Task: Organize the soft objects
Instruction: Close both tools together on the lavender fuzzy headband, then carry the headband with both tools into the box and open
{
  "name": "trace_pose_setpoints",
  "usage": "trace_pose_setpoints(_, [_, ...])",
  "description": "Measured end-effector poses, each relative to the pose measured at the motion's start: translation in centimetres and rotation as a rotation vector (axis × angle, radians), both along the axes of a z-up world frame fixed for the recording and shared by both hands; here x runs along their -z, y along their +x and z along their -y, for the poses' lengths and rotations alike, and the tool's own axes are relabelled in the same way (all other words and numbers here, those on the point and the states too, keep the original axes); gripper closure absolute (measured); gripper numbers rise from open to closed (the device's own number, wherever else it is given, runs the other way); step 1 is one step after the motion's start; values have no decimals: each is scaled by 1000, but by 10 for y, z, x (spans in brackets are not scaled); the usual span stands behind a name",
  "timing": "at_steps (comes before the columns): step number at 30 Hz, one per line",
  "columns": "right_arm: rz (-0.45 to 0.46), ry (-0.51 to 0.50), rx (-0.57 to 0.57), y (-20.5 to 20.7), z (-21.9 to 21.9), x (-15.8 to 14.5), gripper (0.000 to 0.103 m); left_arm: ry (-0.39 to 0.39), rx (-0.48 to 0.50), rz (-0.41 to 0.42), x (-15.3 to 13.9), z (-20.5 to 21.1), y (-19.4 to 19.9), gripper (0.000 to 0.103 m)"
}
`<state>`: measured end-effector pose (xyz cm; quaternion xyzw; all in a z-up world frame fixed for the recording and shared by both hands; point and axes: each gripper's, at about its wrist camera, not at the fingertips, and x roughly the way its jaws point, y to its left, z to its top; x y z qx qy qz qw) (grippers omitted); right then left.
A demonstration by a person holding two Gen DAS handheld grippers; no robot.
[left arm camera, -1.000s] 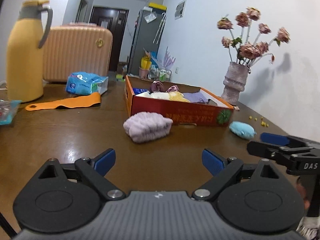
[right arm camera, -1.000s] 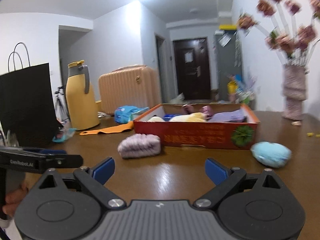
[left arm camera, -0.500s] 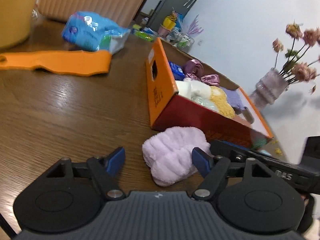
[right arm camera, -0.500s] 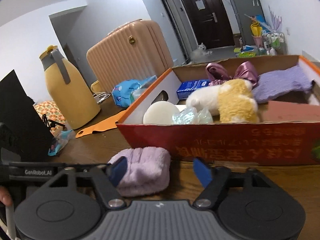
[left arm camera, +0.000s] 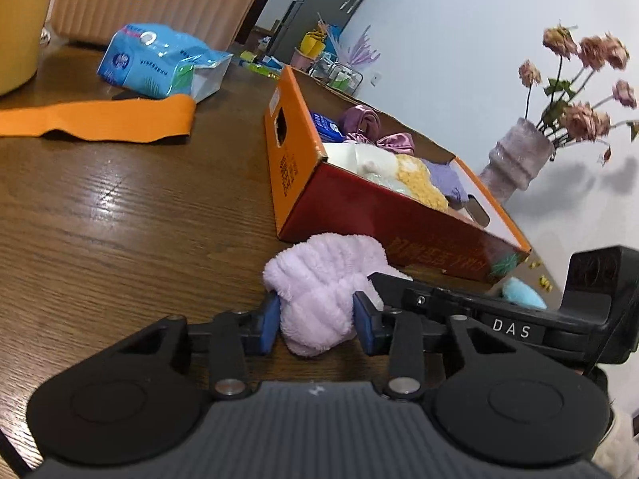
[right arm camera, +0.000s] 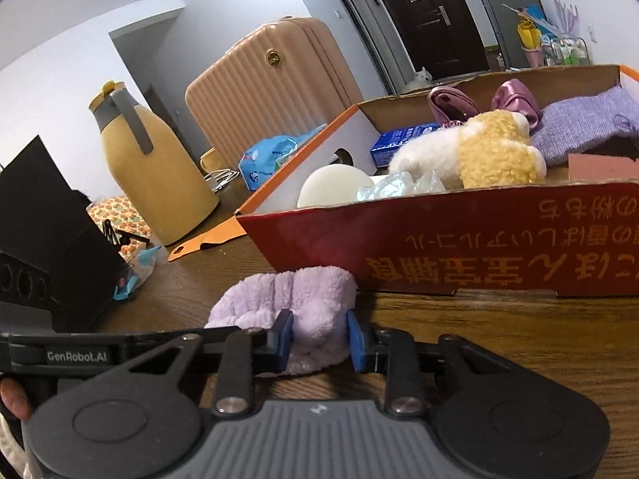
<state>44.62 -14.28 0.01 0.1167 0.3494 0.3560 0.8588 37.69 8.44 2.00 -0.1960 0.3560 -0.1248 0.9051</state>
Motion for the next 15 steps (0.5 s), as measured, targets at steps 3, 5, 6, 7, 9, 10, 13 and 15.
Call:
trace_pose_setpoints(3, [48,-30,-6,-7,-5,-2,79,10,3,6,0,0,0,66])
trace_pose_setpoints(5, [80,-59,-8,-13,-7,-5,83,16,11,0,-1,0,1,67])
trace_pose_setpoints(6, [100,-78,-10,-17,-9,-7,85,25,22,5,-3,1,0,68])
trace_pose_setpoints(7, [119,-99,-12,-22,-10,-8,87,43,28,12,-5,4,-2,69])
trace_pose_setpoints(9, [131,-116,-12,-34,-8,-13,89,56,28,-3,-8,9,-9,71])
trace_pose_setpoints(10, [134,-114,-7,-43,-5,-17,89,47,34,1,-12,13,-18,72])
trace_pose_setpoints(13, [182,-109,18,-82,10,-28,90,55,82,46,-22,31,-55,73])
trace_pose_setpoints(15, [214,-108,45,-115,26,-33,90,41,115,62,-27,42,-78,73])
